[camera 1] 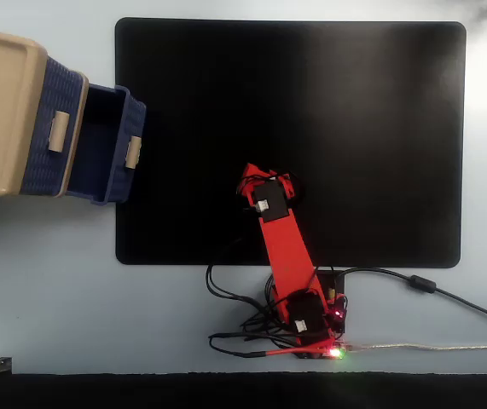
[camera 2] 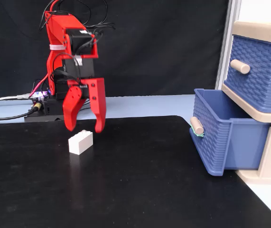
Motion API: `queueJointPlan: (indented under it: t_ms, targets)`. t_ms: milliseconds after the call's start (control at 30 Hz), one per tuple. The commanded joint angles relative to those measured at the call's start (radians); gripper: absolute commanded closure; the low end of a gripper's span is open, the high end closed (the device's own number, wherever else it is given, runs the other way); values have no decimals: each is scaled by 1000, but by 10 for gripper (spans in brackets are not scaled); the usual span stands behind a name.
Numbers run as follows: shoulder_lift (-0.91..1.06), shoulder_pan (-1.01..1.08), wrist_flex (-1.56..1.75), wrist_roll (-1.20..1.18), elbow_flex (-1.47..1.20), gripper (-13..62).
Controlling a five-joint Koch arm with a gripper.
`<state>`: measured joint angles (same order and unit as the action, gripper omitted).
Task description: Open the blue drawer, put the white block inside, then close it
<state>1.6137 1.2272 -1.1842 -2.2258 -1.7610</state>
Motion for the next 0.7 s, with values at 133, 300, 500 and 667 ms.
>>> queueJointPlan:
  t_ms: [133, 300, 500, 667]
  targets:
    - [-38, 48, 44, -3, 3, 163]
    - [-37, 54, 48, 5, -18, 300]
    - [-3, 72, 48, 35, -46, 577]
    - [37, 97, 43, 72, -38, 577]
